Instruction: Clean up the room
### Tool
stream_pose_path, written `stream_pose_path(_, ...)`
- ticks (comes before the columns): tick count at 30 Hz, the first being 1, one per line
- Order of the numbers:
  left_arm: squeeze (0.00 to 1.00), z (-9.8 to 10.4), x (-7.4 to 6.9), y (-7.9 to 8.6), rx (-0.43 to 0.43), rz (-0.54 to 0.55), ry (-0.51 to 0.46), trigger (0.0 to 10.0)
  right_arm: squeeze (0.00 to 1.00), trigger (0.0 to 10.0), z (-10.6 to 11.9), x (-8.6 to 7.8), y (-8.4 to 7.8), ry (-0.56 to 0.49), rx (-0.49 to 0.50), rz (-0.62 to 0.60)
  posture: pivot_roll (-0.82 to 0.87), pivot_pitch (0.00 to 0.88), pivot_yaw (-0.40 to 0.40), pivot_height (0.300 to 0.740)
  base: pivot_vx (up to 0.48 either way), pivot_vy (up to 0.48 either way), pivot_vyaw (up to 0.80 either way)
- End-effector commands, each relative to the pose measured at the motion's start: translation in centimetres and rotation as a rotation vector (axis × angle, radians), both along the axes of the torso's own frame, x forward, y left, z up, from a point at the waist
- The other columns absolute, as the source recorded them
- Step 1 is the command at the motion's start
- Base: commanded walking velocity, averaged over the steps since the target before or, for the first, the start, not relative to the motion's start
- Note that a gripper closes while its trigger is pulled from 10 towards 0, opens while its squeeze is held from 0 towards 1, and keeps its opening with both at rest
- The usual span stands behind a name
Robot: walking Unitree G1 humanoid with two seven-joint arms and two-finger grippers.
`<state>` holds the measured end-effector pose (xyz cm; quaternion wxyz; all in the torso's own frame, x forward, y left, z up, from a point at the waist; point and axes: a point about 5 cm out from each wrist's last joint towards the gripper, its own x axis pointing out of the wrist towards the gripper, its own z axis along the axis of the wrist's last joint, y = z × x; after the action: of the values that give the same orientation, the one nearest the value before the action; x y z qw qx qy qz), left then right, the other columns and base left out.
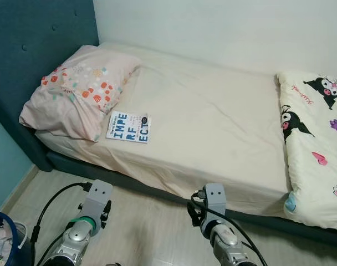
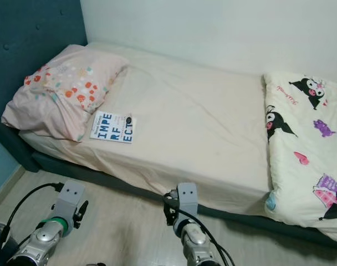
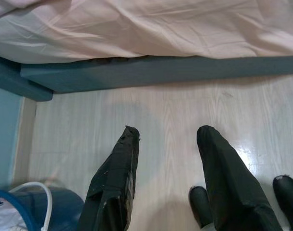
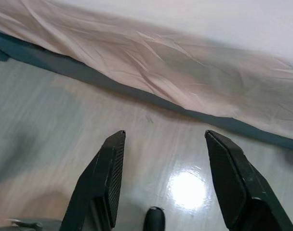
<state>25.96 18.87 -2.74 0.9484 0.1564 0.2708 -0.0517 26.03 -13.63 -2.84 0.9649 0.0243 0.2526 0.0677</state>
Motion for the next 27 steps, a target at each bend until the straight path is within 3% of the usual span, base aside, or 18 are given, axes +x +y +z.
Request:
stream_pose_path(1, 0.0, -0.1, -0.1, -0.3, 0.012, -0.02, 0.0, 10.0, 0.0, 10.0, -0.6, -0.6, -0.2, 0.029, -0.014, 0.012, 0.02, 0.0, -0.009, 0.74, 0.0, 0.0, 0.0)
stream_pose_path(5, 0.0, -0.3, -0.2, -0.5, -0.011, -0.025, 0.016, 10.0, 0.0, 10.0, -0.7, -0.8, 0.2, 0.035, -0.002, 0.028, 0.02, 0.0, -0.007, 0.74, 0.0, 0.0, 0.0)
stream_pose_path(19, 0.0, 0.1, 0.1, -0.2, 0.033, -0.072, 0.004, 10.0, 0.0, 10.0, -0.7, -0.8, 1.8, 0.04, 0.011, 0.088, 0.03, 0.0, 0.026, 0.74, 0.0, 0.0, 0.0)
stream_pose_path(23, 0.0, 0.2, 0.3, 0.0, -0.01, -0.04, 0.015, 10.0, 0.0, 10.0, -0.5, -0.6, 1.9, 0.04, 0.053, 0.065, 0.03, 0.0, 0.024, 0.74, 0.0, 0.0, 0.0)
stream_pose_path(27, 0.0, 0.3, 0.4, -0.1, 0.016, -0.058, 0.004, 10.0, 0.0, 10.0, -0.6, -0.7, 2.1, 0.036, 0.028, 0.094, 0.04, 0.0, 0.024, 0.74, 0.0, 0.0, 0.0)
